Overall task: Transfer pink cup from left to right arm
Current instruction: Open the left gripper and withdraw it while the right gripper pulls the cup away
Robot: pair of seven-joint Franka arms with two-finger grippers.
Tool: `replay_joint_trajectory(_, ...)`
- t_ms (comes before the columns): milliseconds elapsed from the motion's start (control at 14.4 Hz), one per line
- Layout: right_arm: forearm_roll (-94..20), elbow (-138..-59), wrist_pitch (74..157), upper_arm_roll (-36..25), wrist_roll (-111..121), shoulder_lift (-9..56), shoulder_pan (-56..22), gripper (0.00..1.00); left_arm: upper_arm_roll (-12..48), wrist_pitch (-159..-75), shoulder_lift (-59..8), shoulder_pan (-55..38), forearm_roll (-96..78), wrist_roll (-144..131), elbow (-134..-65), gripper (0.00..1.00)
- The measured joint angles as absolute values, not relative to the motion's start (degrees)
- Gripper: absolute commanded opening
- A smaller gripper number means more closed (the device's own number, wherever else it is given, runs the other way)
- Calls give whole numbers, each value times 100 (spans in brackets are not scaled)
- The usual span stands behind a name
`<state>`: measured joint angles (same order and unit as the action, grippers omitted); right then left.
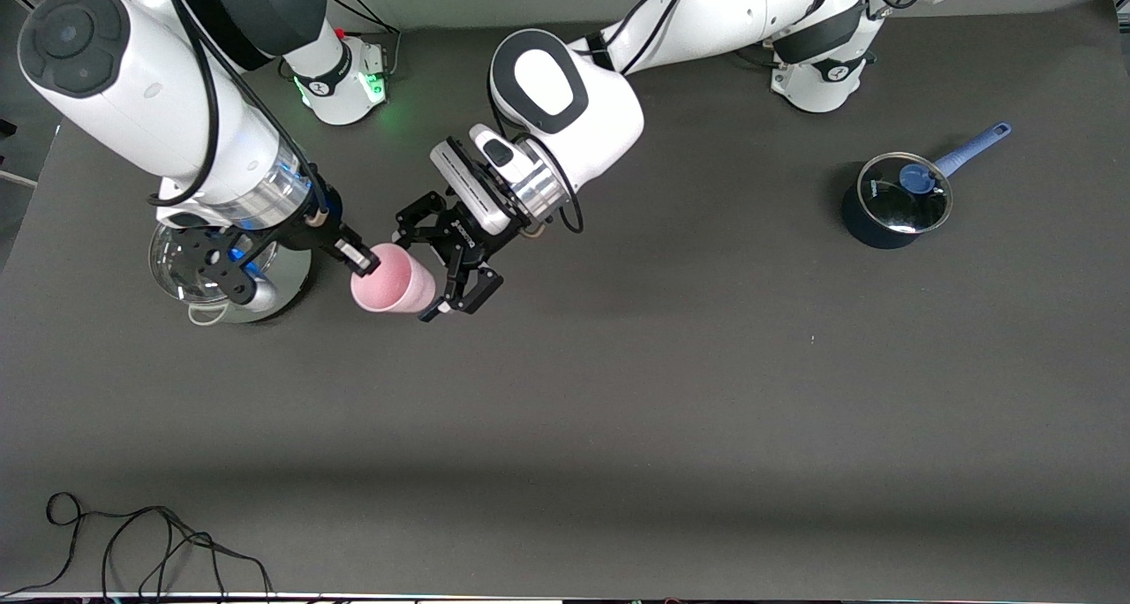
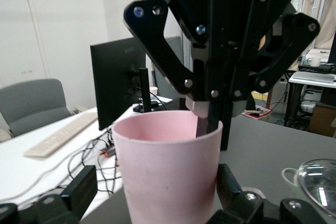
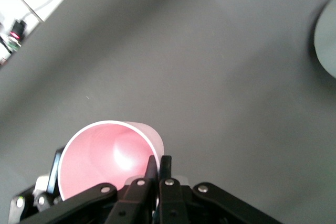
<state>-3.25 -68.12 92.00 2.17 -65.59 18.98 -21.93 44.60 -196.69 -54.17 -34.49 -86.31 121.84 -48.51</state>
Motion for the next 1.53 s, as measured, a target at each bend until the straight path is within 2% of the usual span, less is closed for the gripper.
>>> replay_joint_trajectory(209, 59, -6630, 9428, 166, -6552, 1997, -2171, 0, 4436, -19584, -5398, -3154, -8276, 12192, -4973, 100)
replay_joint_trajectory(348, 294, -6625, 9557, 118, -6416, 2006, -2114, 0, 4423, -19166, -5327, -2766, -8040, 12194, -5285, 100)
replay_joint_trajectory(626, 387, -6623, 9622, 56, -5519, 2045, -1498, 0, 4412, -17709, -4826, -1631, -7911, 12201, -6321, 100)
replay_joint_trajectory(974, 285, -6625, 9603, 21, -3045, 2117, -102, 0, 4406, -15847, -3699, -135, -7906, 12199, -7991, 100)
replay_joint_trajectory(1252, 84, -6636, 9234, 17, -767, 2120, 954, 0, 4384, -14556, -2811, 799, -7666, 12197, -9257, 100)
replay_joint_trajectory(1530, -190, -6966, 9336, 20, 920, 2136, 1547, 0, 4343, -12890, -2312, 1798, -6396, 11668, -9835, 100)
